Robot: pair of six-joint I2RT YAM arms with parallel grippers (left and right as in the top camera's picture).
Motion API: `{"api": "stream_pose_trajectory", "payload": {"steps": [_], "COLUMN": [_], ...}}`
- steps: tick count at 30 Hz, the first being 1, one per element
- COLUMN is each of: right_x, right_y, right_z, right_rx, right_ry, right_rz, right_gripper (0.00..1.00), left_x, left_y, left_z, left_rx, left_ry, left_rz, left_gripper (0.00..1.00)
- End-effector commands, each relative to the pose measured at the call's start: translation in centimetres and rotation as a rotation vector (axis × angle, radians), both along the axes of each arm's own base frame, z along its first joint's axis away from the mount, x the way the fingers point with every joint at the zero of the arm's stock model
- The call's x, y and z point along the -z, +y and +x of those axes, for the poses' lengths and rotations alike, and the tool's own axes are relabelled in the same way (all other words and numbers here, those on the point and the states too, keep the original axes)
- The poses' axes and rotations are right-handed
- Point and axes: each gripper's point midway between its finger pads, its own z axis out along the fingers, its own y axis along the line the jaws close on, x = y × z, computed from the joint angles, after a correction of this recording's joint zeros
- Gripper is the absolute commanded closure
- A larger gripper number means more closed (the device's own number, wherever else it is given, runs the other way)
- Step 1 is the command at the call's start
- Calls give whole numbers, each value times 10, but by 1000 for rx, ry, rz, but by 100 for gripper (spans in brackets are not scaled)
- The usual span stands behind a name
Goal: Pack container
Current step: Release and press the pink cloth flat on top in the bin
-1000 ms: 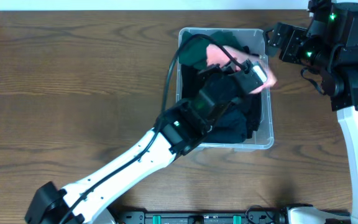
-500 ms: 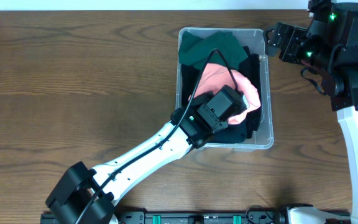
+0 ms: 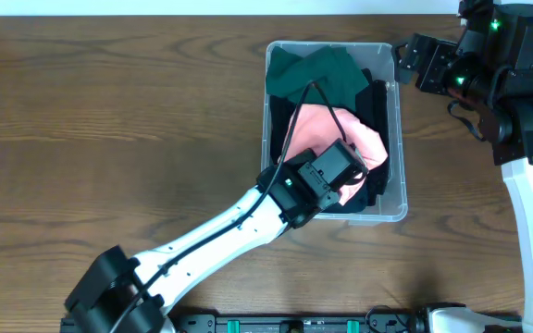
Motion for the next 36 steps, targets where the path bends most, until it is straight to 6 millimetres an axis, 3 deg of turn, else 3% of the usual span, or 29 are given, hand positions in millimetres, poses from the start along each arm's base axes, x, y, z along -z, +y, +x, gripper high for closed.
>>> {"api": "stream_pose_trajectory", "payload": {"steps": [1, 7, 9, 11, 15, 21, 24, 32, 36], "right_x": [-2, -2, -2, -2, -2, -2, -2, -2, -2], "right_y": [-3, -3, -3, -3, -3, -3, -3, -3, -3], "right_z": [-1, -1, -1, -1, -1, -1, -1, -1, -1], "right_rx": [12, 12, 12, 12, 12, 12, 12, 12, 12], "right_ry": [-4, -4, -4, -4, -4, -4, -4, -4, -4], "right_rz": [4, 4, 4, 4, 4, 4, 4, 4, 4], "right_gripper": [1, 1, 1, 1, 1, 1, 1, 1, 1], "left_x": [-68, -149, -161, -157, -125, -75, -42, 46, 61], "left_y": [-6, -9, -10, -9, -16, -66, -83, -86, -85], "left_z": [9, 15, 22, 33, 61, 78, 80, 75, 65], "left_rx": [-25, -35, -48, -67, -98, 18, 45, -73, -77], "left_ry": [-136, -305, -338, -346, -320, -219, -155, 59, 129], "left_rz": [-152, -382, -423, -424, -393, -472, -476, -430, -420], "left_gripper": [30, 27, 35, 41, 55, 59, 62, 63, 63]}}
